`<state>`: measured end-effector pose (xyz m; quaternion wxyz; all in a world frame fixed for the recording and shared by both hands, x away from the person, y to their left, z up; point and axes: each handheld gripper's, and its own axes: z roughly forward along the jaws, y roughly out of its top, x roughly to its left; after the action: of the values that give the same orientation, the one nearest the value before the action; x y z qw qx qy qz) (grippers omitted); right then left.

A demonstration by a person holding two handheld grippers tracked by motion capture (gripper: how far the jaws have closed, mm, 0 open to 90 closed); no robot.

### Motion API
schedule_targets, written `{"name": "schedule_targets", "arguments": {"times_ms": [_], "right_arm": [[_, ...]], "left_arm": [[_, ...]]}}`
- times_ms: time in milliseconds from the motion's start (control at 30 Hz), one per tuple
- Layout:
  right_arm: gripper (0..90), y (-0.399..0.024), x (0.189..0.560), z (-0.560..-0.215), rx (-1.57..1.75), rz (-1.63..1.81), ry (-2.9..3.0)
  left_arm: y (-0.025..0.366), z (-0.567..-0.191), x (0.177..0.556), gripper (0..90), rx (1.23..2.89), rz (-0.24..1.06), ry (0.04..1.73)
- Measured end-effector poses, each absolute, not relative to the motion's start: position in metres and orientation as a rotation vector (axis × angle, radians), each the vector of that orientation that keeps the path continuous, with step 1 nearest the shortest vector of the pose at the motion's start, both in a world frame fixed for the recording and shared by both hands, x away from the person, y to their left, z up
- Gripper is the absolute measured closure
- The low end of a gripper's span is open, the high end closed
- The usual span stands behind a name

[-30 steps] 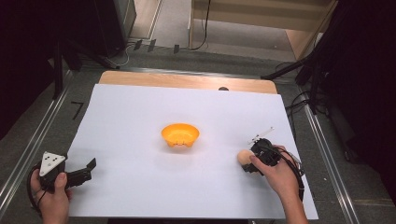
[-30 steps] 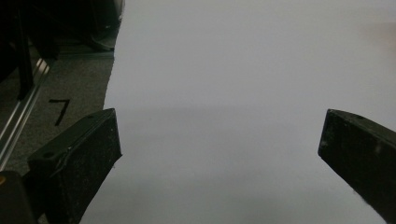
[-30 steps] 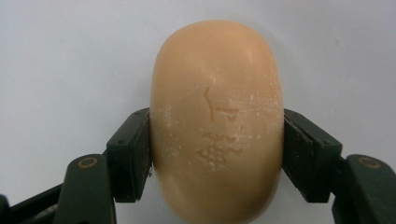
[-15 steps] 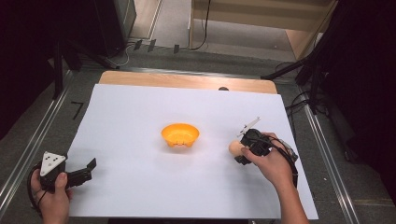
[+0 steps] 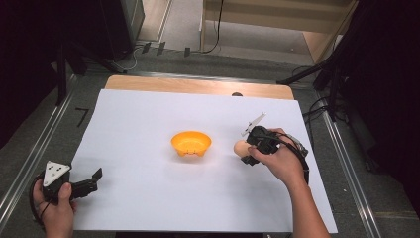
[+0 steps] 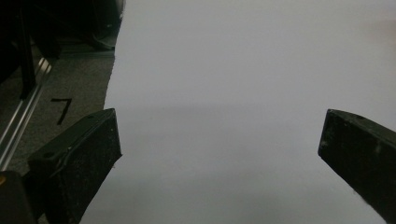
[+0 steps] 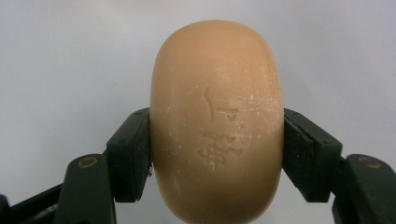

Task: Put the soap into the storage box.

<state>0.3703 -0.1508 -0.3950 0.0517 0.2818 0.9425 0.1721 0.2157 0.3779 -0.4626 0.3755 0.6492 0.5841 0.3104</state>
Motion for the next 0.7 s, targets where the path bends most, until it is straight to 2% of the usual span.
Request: {"name": "schedule_targets", "arguments": {"times_ms": [700], "right_arm": [[32.8, -0.121, 0.386, -0.384, 0.657, 0.552, 2.898]], "left_arm": [[0.378, -0.463, 0.215, 0.0, 1.658, 0.803, 1.495]]}}
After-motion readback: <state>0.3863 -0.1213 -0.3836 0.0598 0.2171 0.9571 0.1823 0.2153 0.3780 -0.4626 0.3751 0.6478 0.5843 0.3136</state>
